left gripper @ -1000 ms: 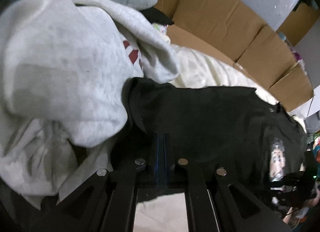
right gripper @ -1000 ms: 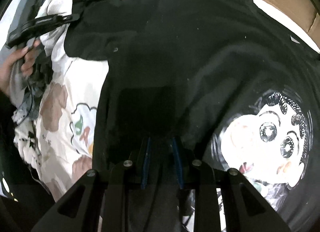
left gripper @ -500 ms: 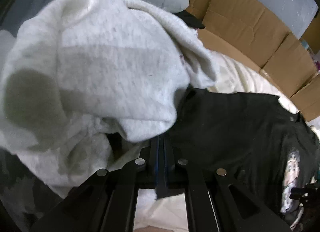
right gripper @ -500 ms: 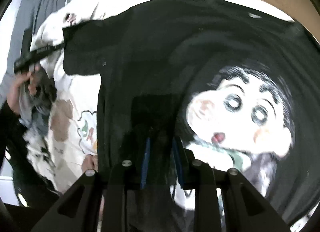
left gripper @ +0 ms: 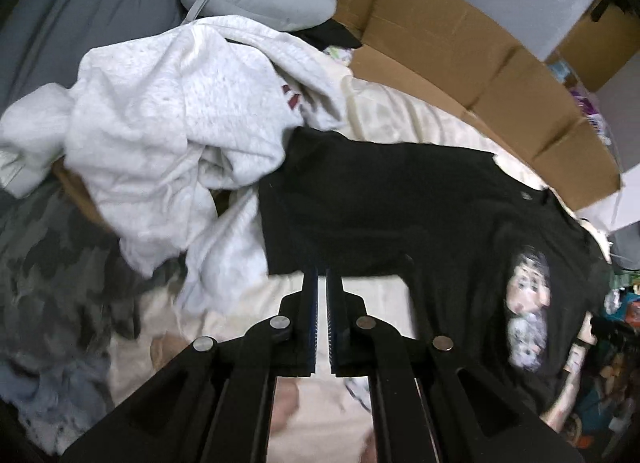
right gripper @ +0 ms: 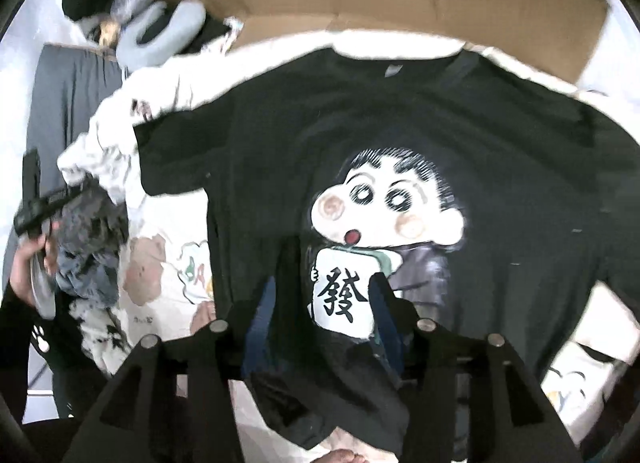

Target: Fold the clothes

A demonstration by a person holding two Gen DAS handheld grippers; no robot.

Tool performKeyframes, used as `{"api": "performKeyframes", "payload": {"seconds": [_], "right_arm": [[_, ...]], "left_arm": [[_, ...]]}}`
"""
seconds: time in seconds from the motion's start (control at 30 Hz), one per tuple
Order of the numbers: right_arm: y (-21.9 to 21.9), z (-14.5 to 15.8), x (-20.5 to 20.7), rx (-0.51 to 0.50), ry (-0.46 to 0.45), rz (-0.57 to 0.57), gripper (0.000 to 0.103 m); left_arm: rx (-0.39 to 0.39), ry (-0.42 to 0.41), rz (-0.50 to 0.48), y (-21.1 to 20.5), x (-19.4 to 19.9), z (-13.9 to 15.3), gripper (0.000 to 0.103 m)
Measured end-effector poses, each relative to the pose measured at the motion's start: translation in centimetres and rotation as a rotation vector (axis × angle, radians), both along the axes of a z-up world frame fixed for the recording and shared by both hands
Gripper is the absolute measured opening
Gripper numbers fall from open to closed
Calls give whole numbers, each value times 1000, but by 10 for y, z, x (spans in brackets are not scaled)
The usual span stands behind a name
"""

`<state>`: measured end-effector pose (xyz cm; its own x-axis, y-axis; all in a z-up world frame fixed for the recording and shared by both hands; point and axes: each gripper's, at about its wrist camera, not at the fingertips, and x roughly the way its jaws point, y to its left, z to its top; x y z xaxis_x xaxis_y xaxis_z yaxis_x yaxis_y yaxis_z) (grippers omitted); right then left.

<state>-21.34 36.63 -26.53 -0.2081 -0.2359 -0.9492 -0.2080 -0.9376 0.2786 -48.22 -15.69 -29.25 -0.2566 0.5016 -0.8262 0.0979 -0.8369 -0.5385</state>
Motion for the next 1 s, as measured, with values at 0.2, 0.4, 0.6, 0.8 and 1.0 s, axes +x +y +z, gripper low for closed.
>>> {"api": "performKeyframes", "payload": {"seconds": [0.2,0.4,0.6,0.8,1.0], "right_arm": [[19,76,4,4,7,-58,48],[35,168,11,5,89,-108,58],[44,248,28,40,152,-133,62],[53,320,57,49,210,-134,63],[70,365,101,42,252,-167,66]], "left_arm": [[15,-9,-20,-6,18,57,3],[10,-5,-40,-12,35,119,52],[28,32,-41,-18,59,182,69],[4,55,-24,-29,83,230,69],[1,93,-2,-37,101,255,69]]}}
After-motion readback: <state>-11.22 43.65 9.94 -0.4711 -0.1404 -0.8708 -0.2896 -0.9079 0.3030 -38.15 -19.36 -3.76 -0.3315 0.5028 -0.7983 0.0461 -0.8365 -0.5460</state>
